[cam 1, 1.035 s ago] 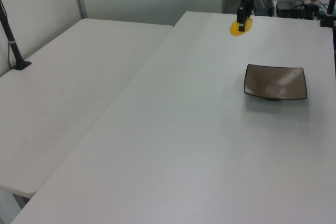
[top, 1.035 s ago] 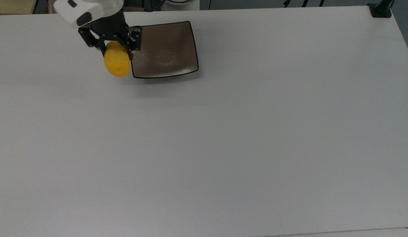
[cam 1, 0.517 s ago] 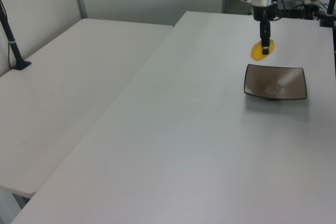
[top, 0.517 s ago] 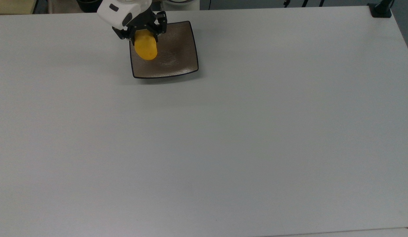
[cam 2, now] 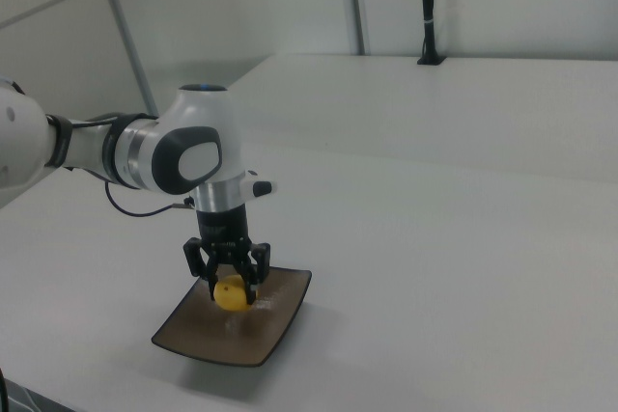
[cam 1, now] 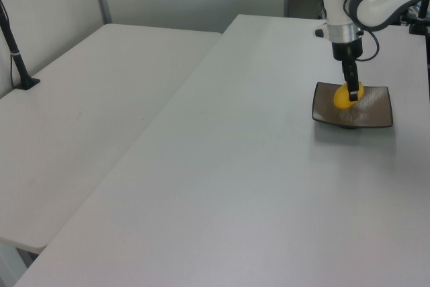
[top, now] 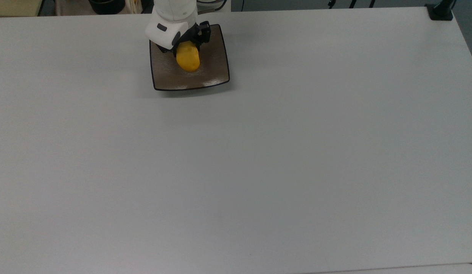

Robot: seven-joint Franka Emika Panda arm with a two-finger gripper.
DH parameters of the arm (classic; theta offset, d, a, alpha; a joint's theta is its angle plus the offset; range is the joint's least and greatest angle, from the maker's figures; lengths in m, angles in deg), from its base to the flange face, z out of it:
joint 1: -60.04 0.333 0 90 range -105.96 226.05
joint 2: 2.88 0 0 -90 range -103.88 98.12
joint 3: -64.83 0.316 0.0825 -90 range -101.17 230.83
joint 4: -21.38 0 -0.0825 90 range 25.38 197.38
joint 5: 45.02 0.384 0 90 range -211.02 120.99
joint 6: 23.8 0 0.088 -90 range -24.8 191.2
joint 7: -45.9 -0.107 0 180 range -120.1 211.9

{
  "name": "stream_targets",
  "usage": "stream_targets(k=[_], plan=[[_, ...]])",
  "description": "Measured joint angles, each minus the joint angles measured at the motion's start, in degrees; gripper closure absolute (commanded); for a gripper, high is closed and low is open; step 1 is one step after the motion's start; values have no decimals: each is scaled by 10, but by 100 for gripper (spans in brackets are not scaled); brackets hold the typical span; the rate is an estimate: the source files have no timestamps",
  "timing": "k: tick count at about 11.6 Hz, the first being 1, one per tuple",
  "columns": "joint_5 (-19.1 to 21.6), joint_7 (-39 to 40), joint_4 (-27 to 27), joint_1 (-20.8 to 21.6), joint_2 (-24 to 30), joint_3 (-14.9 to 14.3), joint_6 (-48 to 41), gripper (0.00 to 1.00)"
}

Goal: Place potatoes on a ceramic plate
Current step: 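Lower the potato onto the plate and open the gripper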

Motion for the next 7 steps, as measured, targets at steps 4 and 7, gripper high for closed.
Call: stream_targets(k=[4,7], plan=[[0,0,16,0,1,0,15,0],[0,-8,15,0,3,5,15,0]])
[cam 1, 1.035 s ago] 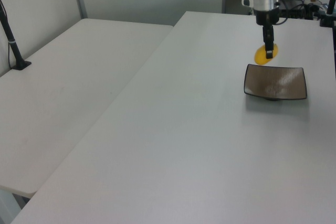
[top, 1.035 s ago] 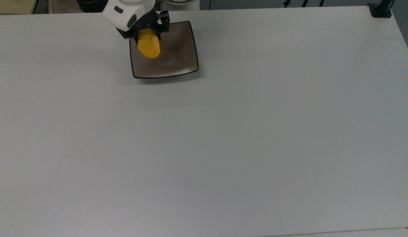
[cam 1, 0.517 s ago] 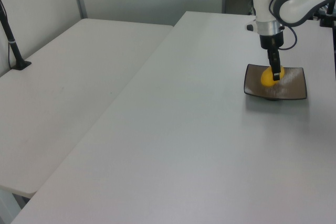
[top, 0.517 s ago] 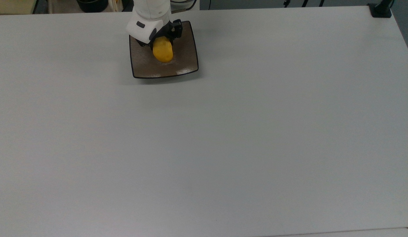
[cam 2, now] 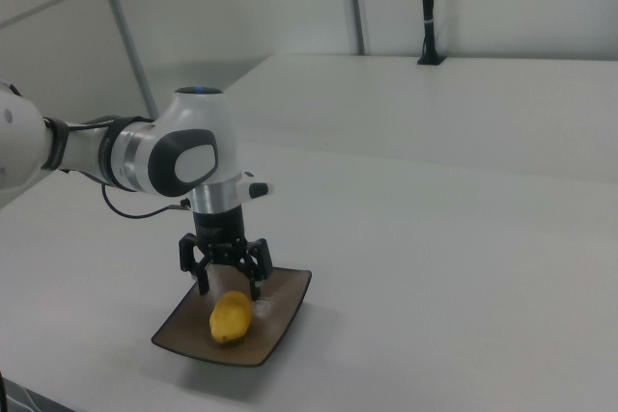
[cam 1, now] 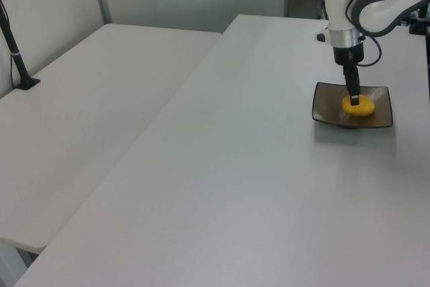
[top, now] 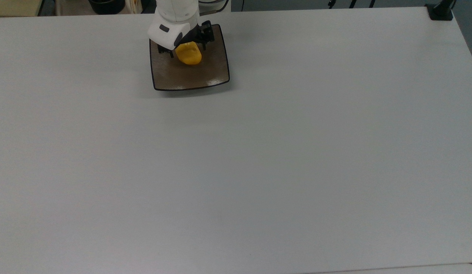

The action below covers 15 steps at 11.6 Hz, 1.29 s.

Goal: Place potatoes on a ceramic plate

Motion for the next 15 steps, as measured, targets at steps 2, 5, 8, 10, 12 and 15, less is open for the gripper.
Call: stream_targets(k=[2,5,8,10,12,15], plan=[[0,-27,-16,0,6,9,-7,0],[0,-112,-114,0,17,32,-62,0],[0,-163,-226,0,22,38,-140,0],[0,-188,-289,0,23,38,-193,0],[4,-208,-327,0,23,38,-230,0],[7,-209,-331,-1,19,38,-225,0]])
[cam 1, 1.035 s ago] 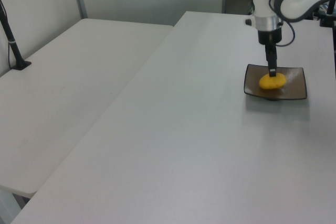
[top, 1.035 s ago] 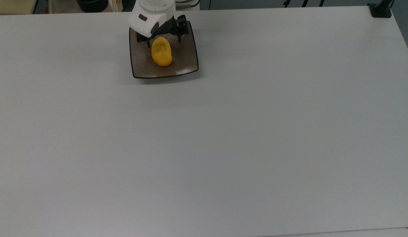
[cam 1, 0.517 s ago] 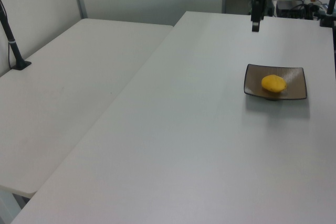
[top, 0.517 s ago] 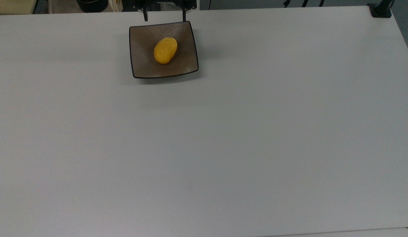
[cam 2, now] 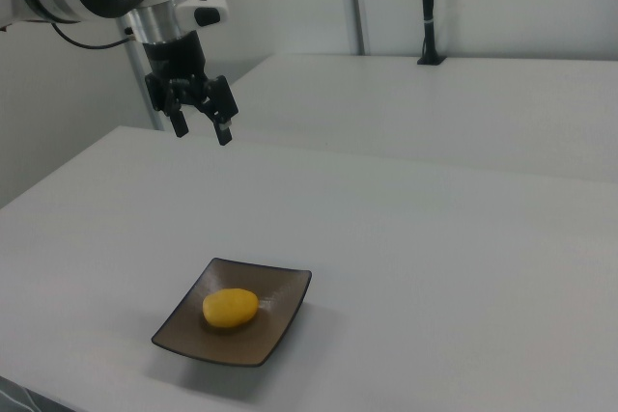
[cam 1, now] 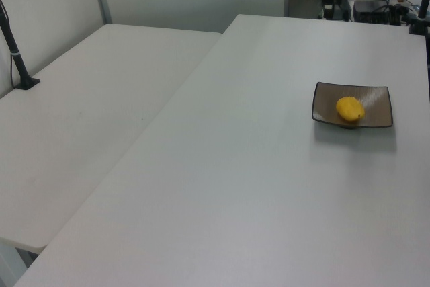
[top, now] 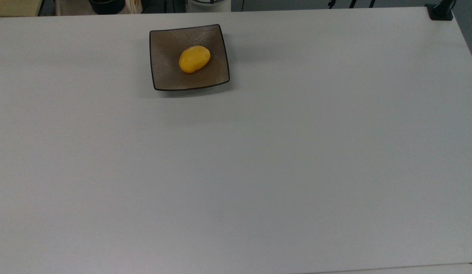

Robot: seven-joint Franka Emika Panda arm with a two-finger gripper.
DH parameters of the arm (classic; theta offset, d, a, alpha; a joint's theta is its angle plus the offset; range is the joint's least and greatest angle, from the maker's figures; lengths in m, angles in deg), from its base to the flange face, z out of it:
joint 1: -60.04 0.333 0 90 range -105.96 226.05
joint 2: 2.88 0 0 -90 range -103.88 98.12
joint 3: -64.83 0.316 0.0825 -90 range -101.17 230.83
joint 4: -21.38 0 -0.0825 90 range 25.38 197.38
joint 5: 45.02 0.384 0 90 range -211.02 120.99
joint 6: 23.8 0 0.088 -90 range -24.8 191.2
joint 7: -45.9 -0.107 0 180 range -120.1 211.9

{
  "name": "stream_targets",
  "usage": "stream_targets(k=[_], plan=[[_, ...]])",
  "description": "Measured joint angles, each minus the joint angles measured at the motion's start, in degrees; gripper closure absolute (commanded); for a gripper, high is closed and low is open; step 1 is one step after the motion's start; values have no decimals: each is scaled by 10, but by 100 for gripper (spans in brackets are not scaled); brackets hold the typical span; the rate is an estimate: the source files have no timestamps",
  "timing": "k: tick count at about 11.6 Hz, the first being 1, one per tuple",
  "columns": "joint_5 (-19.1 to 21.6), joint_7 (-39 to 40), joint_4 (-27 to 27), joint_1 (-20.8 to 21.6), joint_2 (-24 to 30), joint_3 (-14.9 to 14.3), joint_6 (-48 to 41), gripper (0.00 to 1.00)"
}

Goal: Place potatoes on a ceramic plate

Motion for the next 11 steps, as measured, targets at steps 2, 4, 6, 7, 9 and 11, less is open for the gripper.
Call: stream_targets(k=[2,4,6,7,9,11], plan=[[11,0,0,0,-2,0,1,0],[12,0,-1,0,-3,0,1,0],[16,0,-4,0,-4,0,13,0],[27,0,-6,0,-6,0,26,0],[53,0,-9,0,-16,0,61,0],[58,0,-17,0,-33,0,88,0]])
